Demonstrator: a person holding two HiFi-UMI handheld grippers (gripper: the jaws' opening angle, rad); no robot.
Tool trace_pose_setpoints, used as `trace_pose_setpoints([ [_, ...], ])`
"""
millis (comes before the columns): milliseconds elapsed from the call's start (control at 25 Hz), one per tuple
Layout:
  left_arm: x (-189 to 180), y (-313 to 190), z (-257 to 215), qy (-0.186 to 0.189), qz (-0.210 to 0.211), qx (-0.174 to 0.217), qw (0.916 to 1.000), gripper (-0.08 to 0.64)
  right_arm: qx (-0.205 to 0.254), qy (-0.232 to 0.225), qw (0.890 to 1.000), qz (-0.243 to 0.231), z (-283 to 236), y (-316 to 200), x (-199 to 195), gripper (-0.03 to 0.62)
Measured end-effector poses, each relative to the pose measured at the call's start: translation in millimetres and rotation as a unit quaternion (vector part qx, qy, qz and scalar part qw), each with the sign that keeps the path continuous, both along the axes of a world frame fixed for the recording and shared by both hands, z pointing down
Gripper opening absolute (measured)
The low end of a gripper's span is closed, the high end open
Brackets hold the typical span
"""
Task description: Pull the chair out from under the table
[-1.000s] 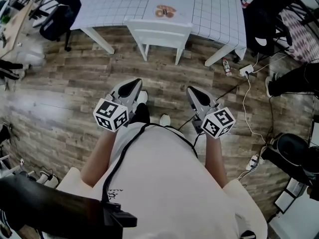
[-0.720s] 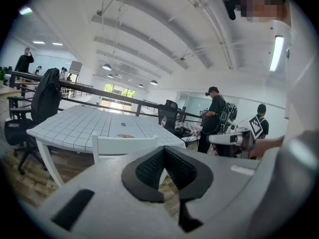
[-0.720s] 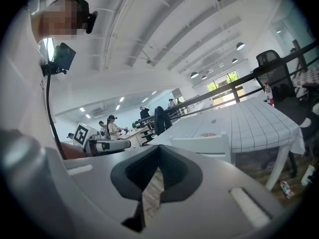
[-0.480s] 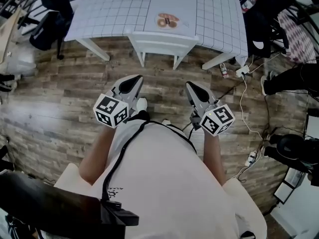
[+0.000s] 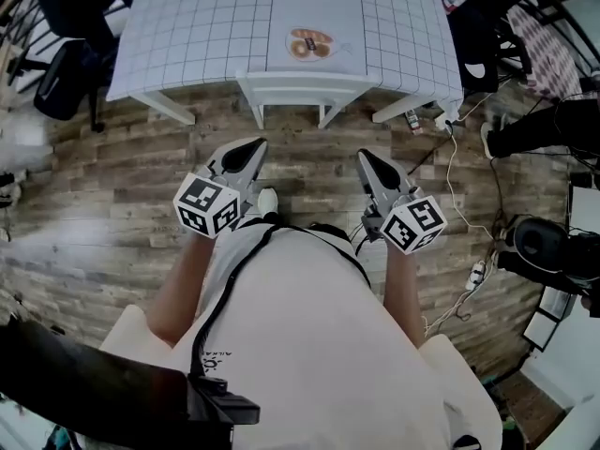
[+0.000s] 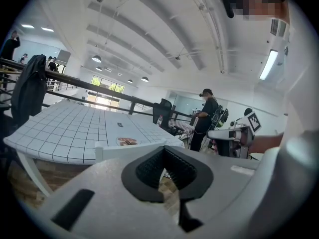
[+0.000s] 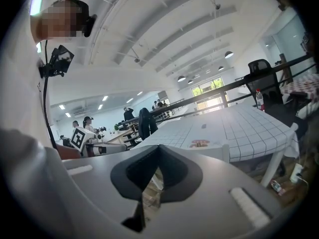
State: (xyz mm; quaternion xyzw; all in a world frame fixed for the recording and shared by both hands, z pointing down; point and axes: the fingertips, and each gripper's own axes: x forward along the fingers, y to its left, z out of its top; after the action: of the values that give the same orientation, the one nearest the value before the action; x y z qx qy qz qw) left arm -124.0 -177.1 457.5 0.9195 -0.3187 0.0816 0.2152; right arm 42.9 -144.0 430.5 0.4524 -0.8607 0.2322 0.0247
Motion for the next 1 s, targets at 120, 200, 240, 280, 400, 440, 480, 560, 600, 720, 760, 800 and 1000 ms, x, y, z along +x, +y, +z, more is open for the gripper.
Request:
trace_pose_setpoints([
  [120, -12, -10, 6, -0.003, 0.016, -0.002, 0.9999, 0.006, -0.002, 0.001, 1.0, 0.021, 0, -11, -7, 0.006],
  [200, -20, -15, 11, -0.007, 0.024, -0.003, 0.9997, 0.006, -0.002, 0.003, 1.0, 0.028, 0, -15, -13, 0.006],
  [240, -24, -17, 13, -0.009, 0.027, -0.003, 0.9996, 0.006, -0.004, 0.004, 1.0, 0.029, 1, -16, -17, 0.006],
  [280, -28, -21, 15, -0.013, 0.028, -0.002, 0.9995, 0.006, -0.006, 0.007, 1.0, 0.029, 3, -17, -21, 0.006],
  [400, -36, -33, 14, -0.018, 0.025, 0.004, 0.9995, 0.006, -0.014, 0.01, 1.0, 0.022, 9, -22, -32, 0.006],
  [440, -38, -36, 13, -0.015, 0.022, 0.003, 0.9996, 0.006, -0.016, 0.009, 1.0, 0.02, 9, -23, -35, 0.006],
  [480, -39, -39, 14, -0.013, 0.02, 0.001, 0.9997, 0.006, -0.017, 0.007, 1.0, 0.018, 10, -25, -37, 0.006],
  [560, -40, -44, 15, -0.019, 0.017, 0.003, 0.9997, 0.006, -0.017, 0.003, 1.0, 0.017, 10, -28, -36, 0.006],
  [600, -38, -46, 16, -0.029, 0.019, 0.009, 0.9994, 0.006, -0.016, 0.001, 1.0, 0.016, 10, -31, -35, 0.006],
  [720, -28, -49, 16, -0.049, 0.022, 0.021, 0.9983, 0.006, -0.017, -0.004, 1.0, 0.012, 13, -36, -27, 0.006],
  [760, -24, -51, 17, -0.049, 0.02, 0.02, 0.9984, 0.006, -0.018, -0.006, 1.0, 0.009, 15, -39, -24, 0.006],
  [800, -21, -53, 18, -0.05, 0.016, 0.019, 0.9984, 0.006, -0.018, -0.007, 1.0, 0.006, 16, -42, -21, 0.006],
  [1000, -3, -70, 21, -0.091, 0.003, 0.03, 0.9954, 0.006, -0.013, 0.026, 0.999, -0.028, 17, -67, 4, 0.006],
])
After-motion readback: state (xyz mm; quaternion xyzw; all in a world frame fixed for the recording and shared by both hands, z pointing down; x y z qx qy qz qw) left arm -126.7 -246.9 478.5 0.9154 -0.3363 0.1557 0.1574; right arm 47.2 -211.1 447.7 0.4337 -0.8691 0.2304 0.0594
